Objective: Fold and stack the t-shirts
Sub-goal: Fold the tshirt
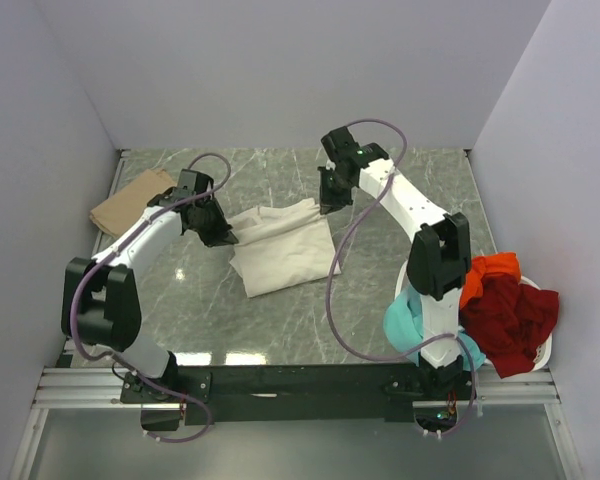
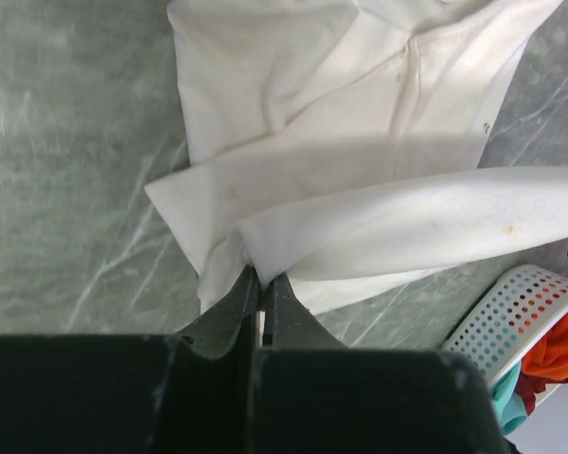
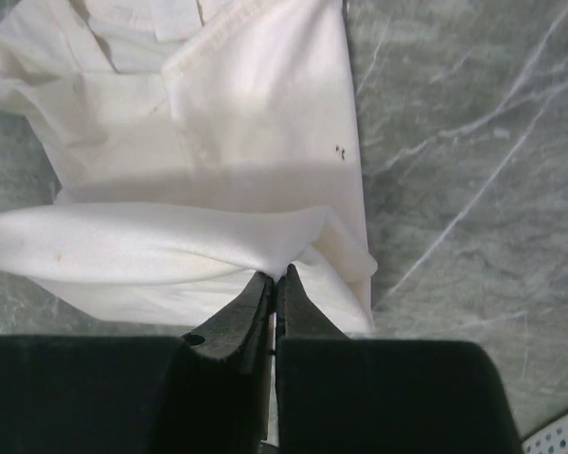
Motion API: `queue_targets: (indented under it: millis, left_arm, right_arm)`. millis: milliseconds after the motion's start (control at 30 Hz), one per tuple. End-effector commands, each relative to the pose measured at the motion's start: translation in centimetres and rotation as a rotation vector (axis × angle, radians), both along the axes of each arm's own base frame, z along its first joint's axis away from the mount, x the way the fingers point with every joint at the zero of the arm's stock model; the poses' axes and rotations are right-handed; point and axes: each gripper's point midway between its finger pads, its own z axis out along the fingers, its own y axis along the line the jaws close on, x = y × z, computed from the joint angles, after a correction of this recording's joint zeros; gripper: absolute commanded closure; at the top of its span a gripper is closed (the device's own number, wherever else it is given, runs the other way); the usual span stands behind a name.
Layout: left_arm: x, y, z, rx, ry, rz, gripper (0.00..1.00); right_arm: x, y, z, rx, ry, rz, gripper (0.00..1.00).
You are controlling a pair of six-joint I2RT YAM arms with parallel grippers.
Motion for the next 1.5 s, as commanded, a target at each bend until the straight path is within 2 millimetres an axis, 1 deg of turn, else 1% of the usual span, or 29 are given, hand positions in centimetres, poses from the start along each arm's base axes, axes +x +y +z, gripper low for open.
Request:
queue_targets:
  millis: [0, 33, 100, 133, 200, 367, 500, 533, 567, 600, 633, 667, 733, 767, 867, 900, 933, 967, 1000, 1033, 1067, 1133, 1167, 1233, 1267, 1333, 1367, 1433, 1467]
  left_arm:
    - [2.1, 1.3, -0.1, 0.027, -0.036, -0.008, 1.00]
    - [2.5, 1.7, -0.3, 0.029, -0.036, -0.001, 1.00]
    - [3.2, 2.2, -0.8, 0.031, -0.038, 0.009, 1.00]
    - [3.5, 2.6, -0.9, 0.026, -0.040, 0.015, 1.00]
    - [4.4, 2.7, -1.2, 0.011, -0.050, 0.010, 1.00]
    - [6.3, 2.7, -1.4, 0.011, -0.065, -0.002, 1.00]
    - [7.5, 3.4, -1.6, 0.011, -0.081, 0.024, 1.00]
    - [8.4, 3.9, -1.2, 0.005, -0.103, 0.043, 0.98]
    - [9.0, 4.1, -1.3, 0.004, -0.110, 0.055, 0.93]
    - [9.7, 4.6, -0.9, 0.000, -0.124, 0.086, 0.84]
    - [10.5, 4.9, -0.4, 0.001, -0.148, 0.103, 0.65]
    - [12.0, 5.4, 0.8, 0.008, -0.198, 0.127, 0.52]
    - [13.8, 6.0, 3.1, 0.010, -0.262, 0.165, 0.26]
    - [14.2, 6.1, 4.1, 0.014, -0.292, 0.168, 0.19]
    - [14.4, 6.0, 5.7, 0.008, -0.343, 0.153, 0.13]
    - [14.2, 5.7, 5.9, 0.000, -0.354, 0.128, 0.13]
    - [13.9, 5.6, 5.7, 0.000, -0.353, 0.118, 0.13]
    - [13.1, 5.5, 4.8, -0.002, -0.335, 0.103, 0.13]
    - [12.5, 5.3, 4.2, -0.005, -0.325, 0.086, 0.13]
    - [11.6, 4.9, 2.8, -0.027, -0.304, 0.064, 0.14]
    - [11.0, 4.5, 2.6, -0.040, -0.306, 0.051, 0.14]
    - [9.7, 3.9, 1.2, -0.077, -0.295, 0.024, 0.14]
    - [9.3, 3.6, 1.3, -0.087, -0.304, 0.013, 0.14]
    - [8.2, 3.2, 0.4, -0.113, -0.299, -0.011, 0.14]
    - [7.9, 3.0, 0.5, -0.123, -0.308, -0.021, 0.14]
    - [6.8, 2.6, -0.4, -0.143, -0.295, -0.038, 0.14]
    - [6.7, 2.2, -0.1, -0.167, -0.311, -0.055, 0.14]
    - [5.8, 1.6, -0.9, -0.189, -0.294, -0.070, 0.14]
    - [5.7, 1.3, -0.9, -0.207, -0.301, -0.082, 0.14]
  right_arm:
    - [4.0, -1.4, 2.4, -0.026, -0.128, -0.034, 1.00]
    - [4.5, -1.3, 1.6, -0.028, -0.120, -0.034, 1.00]
    - [5.4, -0.8, 1.7, -0.015, -0.135, -0.030, 1.00]
    - [5.8, -0.8, 0.8, -0.022, -0.124, -0.029, 1.00]
    - [6.7, -0.6, 0.3, -0.024, -0.126, -0.033, 1.00]
    - [7.8, -0.4, -0.3, -0.017, -0.141, -0.043, 1.00]
    - [9.0, 0.0, -0.8, 0.003, -0.160, -0.058, 1.00]
    - [9.3, 0.1, -0.9, 0.016, -0.162, -0.063, 1.00]
    - [9.9, 0.5, -0.6, 0.037, -0.180, -0.066, 0.98]
    - [10.5, 0.9, -0.5, 0.059, -0.190, -0.065, 0.90]
    - [11.1, 1.1, -0.1, 0.083, -0.203, -0.063, 0.79]
    - [12.0, 2.1, 1.3, 0.150, -0.233, -0.049, 0.57]
    - [13.0, 2.6, 2.2, 0.207, -0.251, -0.050, 0.43]
    - [13.5, 2.9, 3.7, 0.234, -0.285, -0.042, 0.41]
    - [13.7, 2.9, 5.2, 0.255, -0.322, -0.018, 0.33]
    - [13.3, 2.8, 6.5, 0.259, -0.349, -0.009, 0.33]
    - [12.9, 2.6, 6.9, 0.258, -0.357, 0.001, 0.33]
    - [12.4, 2.5, 5.6, 0.250, -0.347, 0.020, 0.32]
    - [11.6, 2.4, 7.2, 0.264, -0.374, 0.034, 0.32]
    - [11.0, 2.5, 7.3, 0.278, -0.373, 0.050, 0.32]
    - [10.2, 2.5, 6.1, 0.276, -0.348, 0.061, 0.32]
    - [8.7, 2.8, 6.6, 0.299, -0.339, 0.098, 0.33]
    - [7.8, 2.8, 5.3, 0.291, -0.307, 0.105, 0.34]
    - [6.6, 3.2, 5.0, 0.294, -0.293, 0.126, 0.36]
    - [5.6, 3.4, 3.8, 0.298, -0.261, 0.141, 0.37]
    - [4.4, 4.0, 3.3, 0.308, -0.245, 0.153, 0.38]
    - [3.5, 4.3, 2.1, 0.318, -0.216, 0.162, 0.38]
    - [2.3, 5.0, 1.5, 0.336, -0.194, 0.173, 0.38]
    - [1.8, 5.2, 0.4, 0.334, -0.171, 0.177, 0.39]
